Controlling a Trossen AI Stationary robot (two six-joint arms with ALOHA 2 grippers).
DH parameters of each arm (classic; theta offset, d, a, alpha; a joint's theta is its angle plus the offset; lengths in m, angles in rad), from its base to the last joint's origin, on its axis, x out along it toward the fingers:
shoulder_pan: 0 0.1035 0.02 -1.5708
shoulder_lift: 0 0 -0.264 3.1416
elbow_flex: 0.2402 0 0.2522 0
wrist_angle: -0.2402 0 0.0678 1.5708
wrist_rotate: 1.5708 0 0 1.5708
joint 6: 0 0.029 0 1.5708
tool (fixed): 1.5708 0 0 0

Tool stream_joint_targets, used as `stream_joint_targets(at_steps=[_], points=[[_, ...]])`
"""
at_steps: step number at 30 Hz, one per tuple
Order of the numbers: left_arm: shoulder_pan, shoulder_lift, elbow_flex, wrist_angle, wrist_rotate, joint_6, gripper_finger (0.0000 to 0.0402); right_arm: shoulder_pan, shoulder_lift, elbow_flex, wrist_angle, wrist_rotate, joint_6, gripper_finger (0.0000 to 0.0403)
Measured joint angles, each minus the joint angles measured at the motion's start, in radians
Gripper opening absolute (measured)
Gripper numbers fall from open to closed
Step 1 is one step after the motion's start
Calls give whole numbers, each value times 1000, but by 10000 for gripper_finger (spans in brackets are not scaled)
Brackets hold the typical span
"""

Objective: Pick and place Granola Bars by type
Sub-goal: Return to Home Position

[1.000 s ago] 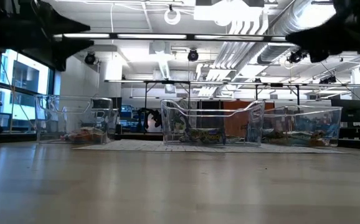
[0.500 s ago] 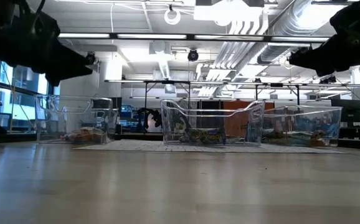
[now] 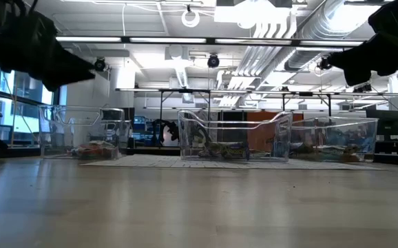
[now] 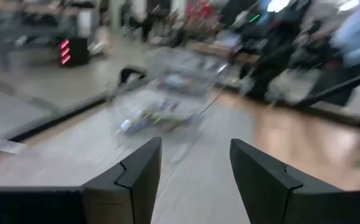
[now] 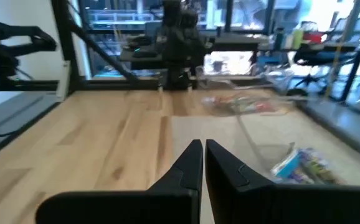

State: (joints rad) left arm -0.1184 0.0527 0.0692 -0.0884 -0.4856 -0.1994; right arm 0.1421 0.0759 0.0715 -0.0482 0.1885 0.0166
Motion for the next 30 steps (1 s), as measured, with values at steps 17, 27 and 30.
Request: stream_joint_targets(at_steps=[17, 27, 30], points=[[0, -24, 17, -87, 46, 37, 186, 0, -51, -4, -45, -46, -16, 1], [0, -22, 16, -88, 47, 38, 186, 0, -50, -4, -84, -213, -14, 2], [0, -22, 16, -89, 47, 38, 186, 0, -50, -5, -70, -201, -21, 1]])
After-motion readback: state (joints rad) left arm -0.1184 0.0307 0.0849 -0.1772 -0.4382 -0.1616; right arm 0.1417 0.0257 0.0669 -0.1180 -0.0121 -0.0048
